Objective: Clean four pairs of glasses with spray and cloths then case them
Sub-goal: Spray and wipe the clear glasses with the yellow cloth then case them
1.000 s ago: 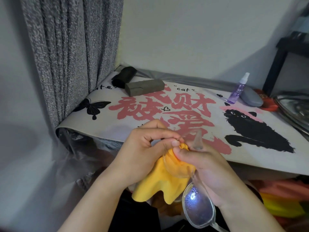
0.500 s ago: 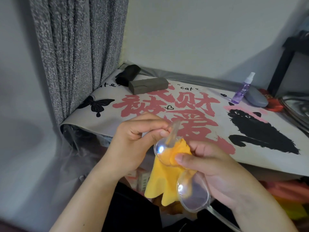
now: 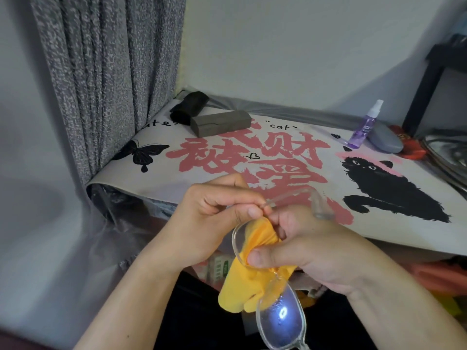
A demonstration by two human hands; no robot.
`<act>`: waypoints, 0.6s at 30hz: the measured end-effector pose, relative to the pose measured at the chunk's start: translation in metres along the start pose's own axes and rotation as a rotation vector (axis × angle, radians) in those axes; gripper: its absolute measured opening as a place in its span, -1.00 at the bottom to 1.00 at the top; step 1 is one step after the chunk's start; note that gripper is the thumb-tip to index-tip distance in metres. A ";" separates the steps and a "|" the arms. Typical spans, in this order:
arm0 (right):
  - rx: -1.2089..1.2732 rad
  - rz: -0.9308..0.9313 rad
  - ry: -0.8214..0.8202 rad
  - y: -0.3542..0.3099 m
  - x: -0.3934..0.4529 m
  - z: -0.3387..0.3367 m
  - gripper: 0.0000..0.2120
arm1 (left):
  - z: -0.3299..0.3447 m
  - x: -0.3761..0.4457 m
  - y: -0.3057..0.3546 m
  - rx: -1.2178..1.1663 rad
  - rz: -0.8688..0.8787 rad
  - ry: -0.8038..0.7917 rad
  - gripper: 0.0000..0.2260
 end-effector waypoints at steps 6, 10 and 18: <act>0.128 -0.029 0.123 0.005 0.004 0.010 -0.84 | 0.002 0.000 -0.003 0.029 0.032 0.076 -0.91; 0.283 -0.036 0.224 0.011 0.010 0.009 -0.75 | 0.009 0.000 -0.006 0.036 0.032 0.135 -0.90; 0.355 -0.143 0.440 0.018 0.005 0.012 -0.61 | 0.006 0.002 -0.004 0.136 0.149 0.143 -0.89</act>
Point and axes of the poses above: each hand's wrist, its own x-axis towards the middle knuckle, its own z-axis out of the palm, y = z × x, the point moved 1 cm from there along x, towards the middle knuckle, and after that the axes turned 13 degrees about y, right-handed, at the moved point
